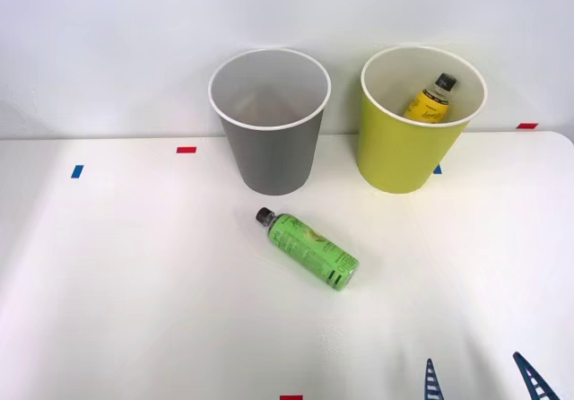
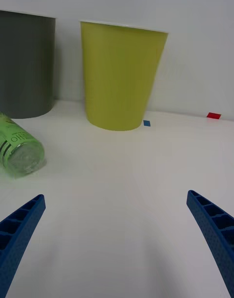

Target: Put cans in the gray bin, plastic bottles in the light green bin

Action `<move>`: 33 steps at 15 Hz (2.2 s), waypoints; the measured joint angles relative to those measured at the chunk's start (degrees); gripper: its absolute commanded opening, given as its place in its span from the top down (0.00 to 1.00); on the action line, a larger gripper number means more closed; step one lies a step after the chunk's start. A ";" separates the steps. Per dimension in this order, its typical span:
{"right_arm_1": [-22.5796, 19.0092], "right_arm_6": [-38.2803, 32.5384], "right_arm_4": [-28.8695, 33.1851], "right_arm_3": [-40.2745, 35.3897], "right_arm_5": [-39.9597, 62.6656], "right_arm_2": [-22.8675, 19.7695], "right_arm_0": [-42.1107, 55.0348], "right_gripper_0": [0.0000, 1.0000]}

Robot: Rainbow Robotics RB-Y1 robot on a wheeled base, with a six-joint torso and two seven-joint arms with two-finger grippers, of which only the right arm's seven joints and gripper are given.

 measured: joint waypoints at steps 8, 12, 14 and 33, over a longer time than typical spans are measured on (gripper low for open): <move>-0.07 1.03 -0.60 0.01 -1.87 2.31 0.70 0.00; 0.95 0.24 0.73 6.62 -8.56 3.07 -2.16 0.00; 1.26 0.03 1.23 7.24 -9.36 3.66 -2.44 0.00; 1.53 0.54 2.15 7.30 -9.76 3.78 -2.29 0.00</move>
